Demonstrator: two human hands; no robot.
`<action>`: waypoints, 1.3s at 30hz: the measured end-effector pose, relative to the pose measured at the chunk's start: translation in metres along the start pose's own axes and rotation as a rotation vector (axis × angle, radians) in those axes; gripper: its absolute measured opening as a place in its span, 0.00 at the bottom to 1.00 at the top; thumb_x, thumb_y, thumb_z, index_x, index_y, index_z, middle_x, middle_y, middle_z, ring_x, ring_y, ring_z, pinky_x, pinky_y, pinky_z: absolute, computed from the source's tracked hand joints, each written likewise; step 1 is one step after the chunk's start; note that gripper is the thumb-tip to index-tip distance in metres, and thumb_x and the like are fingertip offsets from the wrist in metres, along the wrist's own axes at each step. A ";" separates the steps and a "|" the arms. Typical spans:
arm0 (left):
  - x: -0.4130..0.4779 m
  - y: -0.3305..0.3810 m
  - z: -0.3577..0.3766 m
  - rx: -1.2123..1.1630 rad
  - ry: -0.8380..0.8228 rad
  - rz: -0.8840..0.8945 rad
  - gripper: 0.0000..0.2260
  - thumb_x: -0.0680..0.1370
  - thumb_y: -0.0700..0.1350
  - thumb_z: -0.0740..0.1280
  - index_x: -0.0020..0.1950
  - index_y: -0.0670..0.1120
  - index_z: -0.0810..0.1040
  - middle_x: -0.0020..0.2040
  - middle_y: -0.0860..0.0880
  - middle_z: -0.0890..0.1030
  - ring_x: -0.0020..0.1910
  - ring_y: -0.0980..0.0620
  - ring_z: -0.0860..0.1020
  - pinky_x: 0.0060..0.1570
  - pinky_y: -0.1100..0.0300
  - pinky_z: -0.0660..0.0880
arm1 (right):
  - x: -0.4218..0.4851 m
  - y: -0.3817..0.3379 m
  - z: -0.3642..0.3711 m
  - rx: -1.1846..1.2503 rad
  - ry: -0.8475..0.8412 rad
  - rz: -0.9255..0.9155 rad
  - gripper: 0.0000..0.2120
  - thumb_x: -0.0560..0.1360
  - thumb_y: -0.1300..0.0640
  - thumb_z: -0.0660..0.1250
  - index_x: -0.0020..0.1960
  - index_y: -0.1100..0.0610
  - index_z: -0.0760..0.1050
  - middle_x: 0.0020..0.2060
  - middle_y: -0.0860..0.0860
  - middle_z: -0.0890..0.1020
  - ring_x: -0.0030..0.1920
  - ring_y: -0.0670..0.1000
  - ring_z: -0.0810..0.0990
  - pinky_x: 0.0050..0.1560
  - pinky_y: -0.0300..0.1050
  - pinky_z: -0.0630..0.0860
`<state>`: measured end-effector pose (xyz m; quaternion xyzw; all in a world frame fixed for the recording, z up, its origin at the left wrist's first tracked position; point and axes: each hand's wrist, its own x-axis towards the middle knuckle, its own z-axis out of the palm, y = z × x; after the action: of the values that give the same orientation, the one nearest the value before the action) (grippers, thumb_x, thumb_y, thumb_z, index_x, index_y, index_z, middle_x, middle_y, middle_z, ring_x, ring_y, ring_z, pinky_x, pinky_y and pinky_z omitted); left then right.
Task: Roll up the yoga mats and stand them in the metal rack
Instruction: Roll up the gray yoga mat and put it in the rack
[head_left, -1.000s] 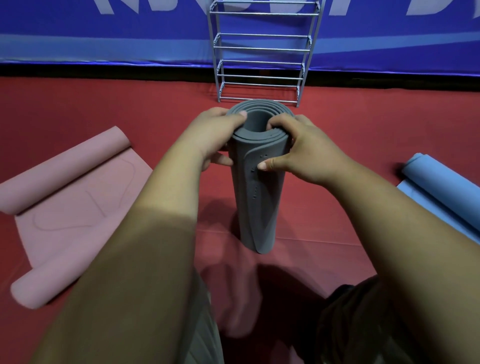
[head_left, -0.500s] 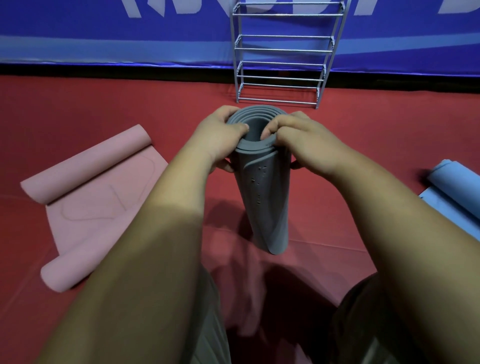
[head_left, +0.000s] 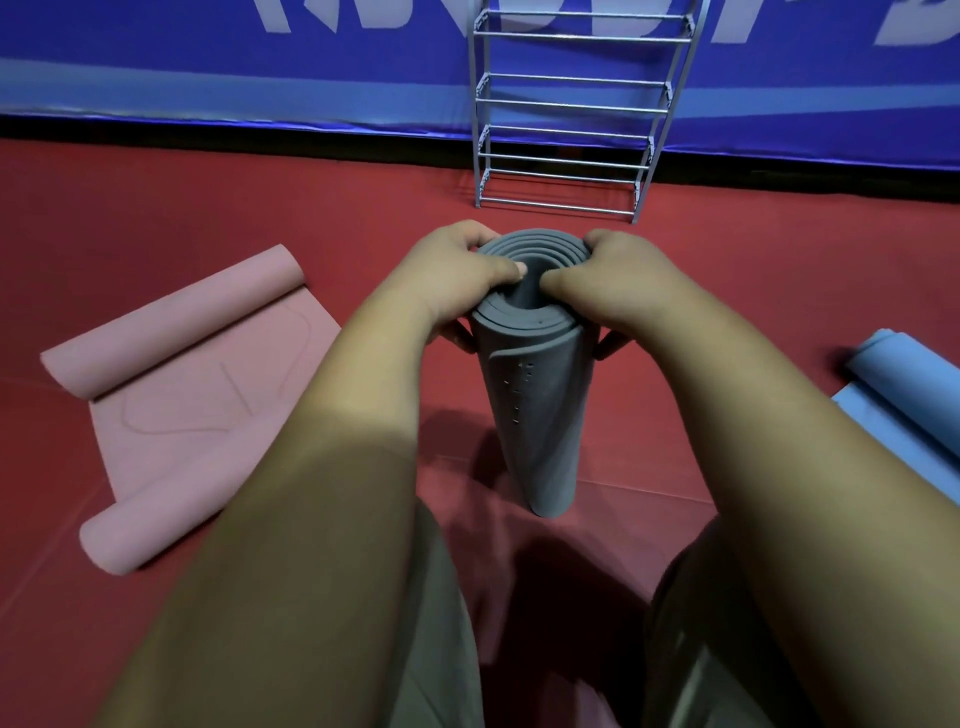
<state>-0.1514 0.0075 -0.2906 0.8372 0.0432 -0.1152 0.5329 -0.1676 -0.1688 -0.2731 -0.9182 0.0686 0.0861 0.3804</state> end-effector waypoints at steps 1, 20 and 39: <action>-0.003 -0.001 0.000 -0.009 0.010 0.009 0.09 0.79 0.45 0.76 0.58 0.51 0.83 0.43 0.44 0.87 0.36 0.43 0.84 0.35 0.30 0.83 | -0.002 -0.002 0.001 0.023 -0.003 0.026 0.18 0.69 0.48 0.72 0.57 0.54 0.79 0.50 0.57 0.84 0.42 0.62 0.87 0.32 0.63 0.86; -0.122 -0.148 -0.177 -0.484 0.164 0.007 0.16 0.80 0.31 0.70 0.65 0.45 0.82 0.55 0.43 0.87 0.53 0.44 0.86 0.53 0.45 0.83 | -0.090 -0.166 0.162 -0.351 -0.134 -0.309 0.18 0.69 0.50 0.73 0.57 0.56 0.83 0.51 0.58 0.87 0.51 0.61 0.87 0.48 0.54 0.85; -0.319 -0.469 -0.176 -0.851 0.462 -0.528 0.23 0.79 0.32 0.57 0.69 0.44 0.80 0.46 0.50 0.86 0.40 0.54 0.85 0.34 0.64 0.78 | -0.246 -0.153 0.468 -0.971 -0.627 -0.685 0.26 0.81 0.48 0.67 0.76 0.58 0.71 0.72 0.59 0.71 0.70 0.59 0.75 0.59 0.53 0.76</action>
<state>-0.5268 0.3835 -0.5570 0.5123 0.4101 -0.0305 0.7540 -0.4282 0.2858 -0.4414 -0.8867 -0.3867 0.2441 -0.0680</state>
